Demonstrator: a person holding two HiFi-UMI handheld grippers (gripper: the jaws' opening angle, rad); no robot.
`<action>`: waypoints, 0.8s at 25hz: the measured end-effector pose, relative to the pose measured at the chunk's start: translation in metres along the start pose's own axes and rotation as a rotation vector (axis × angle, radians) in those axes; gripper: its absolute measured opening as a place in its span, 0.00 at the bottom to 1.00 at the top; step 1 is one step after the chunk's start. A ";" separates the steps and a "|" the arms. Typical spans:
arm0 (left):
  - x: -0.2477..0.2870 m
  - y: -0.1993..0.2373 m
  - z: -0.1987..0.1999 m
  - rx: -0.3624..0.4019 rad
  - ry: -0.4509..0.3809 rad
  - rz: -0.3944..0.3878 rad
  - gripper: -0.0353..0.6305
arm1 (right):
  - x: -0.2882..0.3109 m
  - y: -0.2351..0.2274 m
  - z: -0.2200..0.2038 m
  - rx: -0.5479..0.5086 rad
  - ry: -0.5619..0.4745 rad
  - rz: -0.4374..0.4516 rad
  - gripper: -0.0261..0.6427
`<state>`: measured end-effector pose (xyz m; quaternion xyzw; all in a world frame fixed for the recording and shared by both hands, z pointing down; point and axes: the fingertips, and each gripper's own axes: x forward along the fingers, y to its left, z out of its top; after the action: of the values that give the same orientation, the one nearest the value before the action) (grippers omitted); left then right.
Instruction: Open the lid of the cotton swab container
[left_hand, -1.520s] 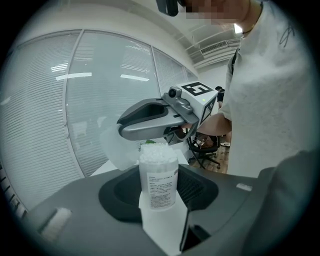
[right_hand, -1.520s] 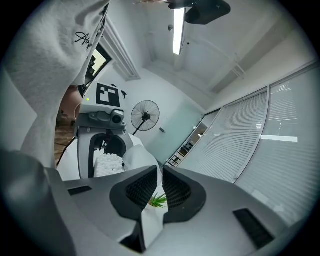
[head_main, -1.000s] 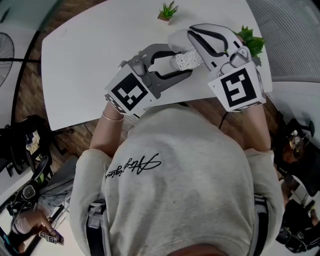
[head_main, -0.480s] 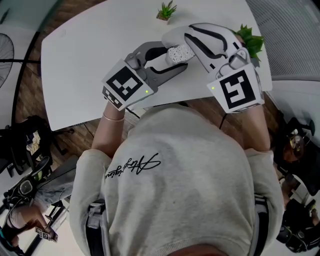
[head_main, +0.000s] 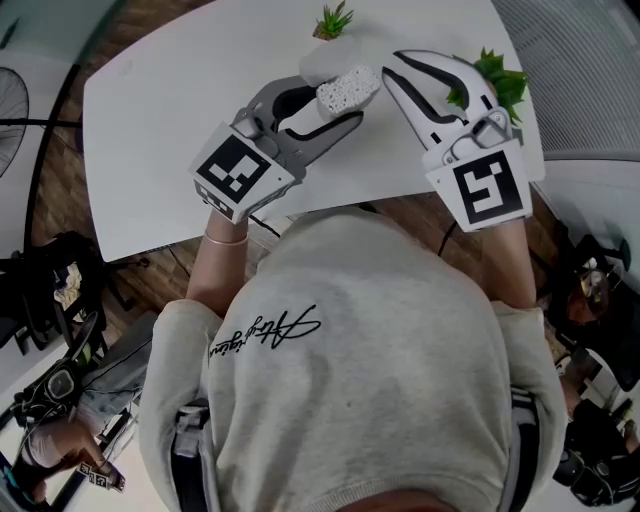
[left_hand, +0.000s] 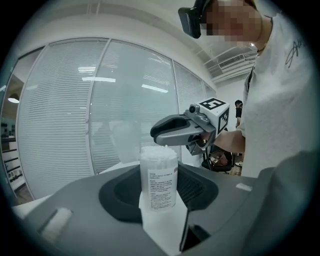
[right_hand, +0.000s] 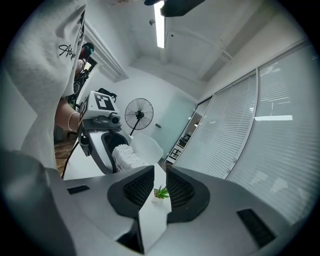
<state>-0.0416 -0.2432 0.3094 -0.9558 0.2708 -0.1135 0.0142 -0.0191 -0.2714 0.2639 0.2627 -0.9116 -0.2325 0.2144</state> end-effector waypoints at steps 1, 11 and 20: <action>-0.002 0.003 0.001 -0.008 -0.011 0.014 0.33 | 0.000 0.000 -0.002 0.011 -0.001 -0.006 0.15; -0.020 0.021 0.008 -0.054 -0.076 0.142 0.33 | -0.002 0.006 -0.022 0.130 -0.004 -0.058 0.14; -0.022 0.020 0.005 -0.078 -0.092 0.173 0.33 | -0.010 0.009 -0.036 0.304 -0.058 -0.117 0.07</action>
<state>-0.0693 -0.2491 0.2980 -0.9329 0.3556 -0.0574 -0.0008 0.0031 -0.2699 0.2948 0.3377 -0.9253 -0.1113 0.1317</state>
